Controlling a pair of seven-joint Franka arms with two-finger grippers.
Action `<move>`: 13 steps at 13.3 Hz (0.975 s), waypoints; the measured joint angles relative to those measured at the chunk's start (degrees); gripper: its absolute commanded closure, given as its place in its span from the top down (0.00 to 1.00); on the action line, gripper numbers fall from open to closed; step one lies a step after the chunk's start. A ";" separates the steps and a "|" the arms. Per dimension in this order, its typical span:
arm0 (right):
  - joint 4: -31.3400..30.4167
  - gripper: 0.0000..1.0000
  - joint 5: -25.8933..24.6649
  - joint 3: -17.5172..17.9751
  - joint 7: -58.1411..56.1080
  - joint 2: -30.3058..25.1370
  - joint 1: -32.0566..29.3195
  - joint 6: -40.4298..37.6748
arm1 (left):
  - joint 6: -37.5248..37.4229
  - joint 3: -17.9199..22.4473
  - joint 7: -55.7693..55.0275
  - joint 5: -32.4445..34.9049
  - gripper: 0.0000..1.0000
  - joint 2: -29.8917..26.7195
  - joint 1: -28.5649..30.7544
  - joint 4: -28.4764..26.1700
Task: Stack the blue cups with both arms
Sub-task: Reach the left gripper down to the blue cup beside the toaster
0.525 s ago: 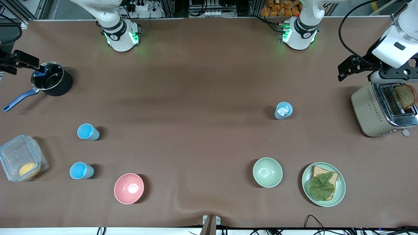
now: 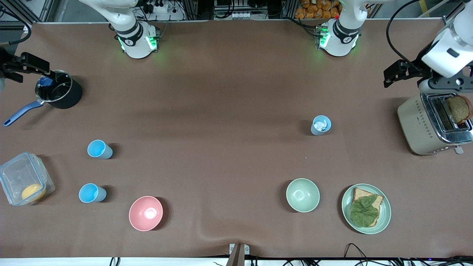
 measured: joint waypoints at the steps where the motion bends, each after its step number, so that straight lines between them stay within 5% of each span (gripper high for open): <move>1: -0.06 1.00 -0.12 0.00 -0.02 0.01 0.00 -0.27 | 0.22 -0.10 0.00 0.00 1.00 1.35 -0.09 -0.04; 4: -0.25 1.00 -1.31 -0.08 -0.06 0.27 -0.02 -0.91 | 7.80 -0.70 0.00 0.00 1.00 4.34 -0.27 -4.48; 10: -0.71 1.00 -3.26 -0.16 -0.59 3.86 0.18 -4.78 | 40.68 -1.68 -0.01 -0.06 1.00 5.17 -0.11 -33.42; 13: -0.96 1.00 -2.85 -0.73 -0.69 8.54 -1.27 -4.90 | 48.94 -1.99 -0.01 -0.11 1.00 7.75 -0.20 -39.79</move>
